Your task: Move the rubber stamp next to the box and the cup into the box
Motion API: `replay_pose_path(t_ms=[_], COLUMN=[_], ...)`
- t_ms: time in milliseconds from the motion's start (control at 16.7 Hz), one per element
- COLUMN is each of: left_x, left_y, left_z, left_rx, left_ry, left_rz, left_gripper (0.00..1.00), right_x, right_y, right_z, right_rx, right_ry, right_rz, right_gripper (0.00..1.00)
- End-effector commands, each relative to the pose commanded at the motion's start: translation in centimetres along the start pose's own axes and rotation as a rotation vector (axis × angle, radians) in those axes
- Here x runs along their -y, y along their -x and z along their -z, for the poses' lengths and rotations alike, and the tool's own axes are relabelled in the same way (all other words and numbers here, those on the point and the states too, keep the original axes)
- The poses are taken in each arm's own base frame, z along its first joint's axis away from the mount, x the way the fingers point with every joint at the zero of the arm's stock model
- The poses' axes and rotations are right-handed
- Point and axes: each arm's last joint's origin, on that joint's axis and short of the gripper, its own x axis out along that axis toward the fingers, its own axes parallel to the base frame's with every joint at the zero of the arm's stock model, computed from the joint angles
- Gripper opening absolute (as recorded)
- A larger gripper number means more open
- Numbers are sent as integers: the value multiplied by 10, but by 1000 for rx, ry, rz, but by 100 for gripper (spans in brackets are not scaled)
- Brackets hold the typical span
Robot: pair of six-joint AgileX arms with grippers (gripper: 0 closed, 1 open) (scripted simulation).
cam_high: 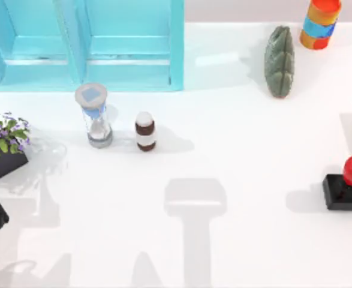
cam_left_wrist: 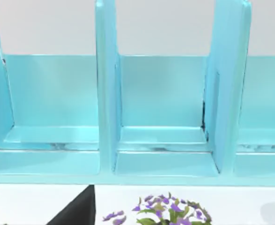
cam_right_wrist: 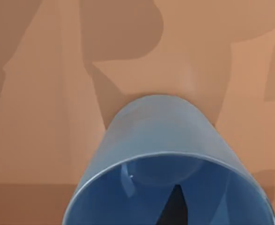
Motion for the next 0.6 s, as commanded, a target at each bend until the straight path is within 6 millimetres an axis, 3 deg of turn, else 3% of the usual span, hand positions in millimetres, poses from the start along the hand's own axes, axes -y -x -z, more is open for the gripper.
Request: replay_pose_path(t_ms=[180, 600], left_x=[0, 0], left_y=[0, 0], left_z=[0, 0], left_rx=[0, 0], left_ry=[0, 0], left_rz=[0, 0], left_gripper=[100, 100], right_x=[0, 0], right_y=[0, 0], right_z=[0, 0], right_rx=[0, 0], right_ry=[0, 0], right_rz=[0, 0], right_gripper=[98, 100])
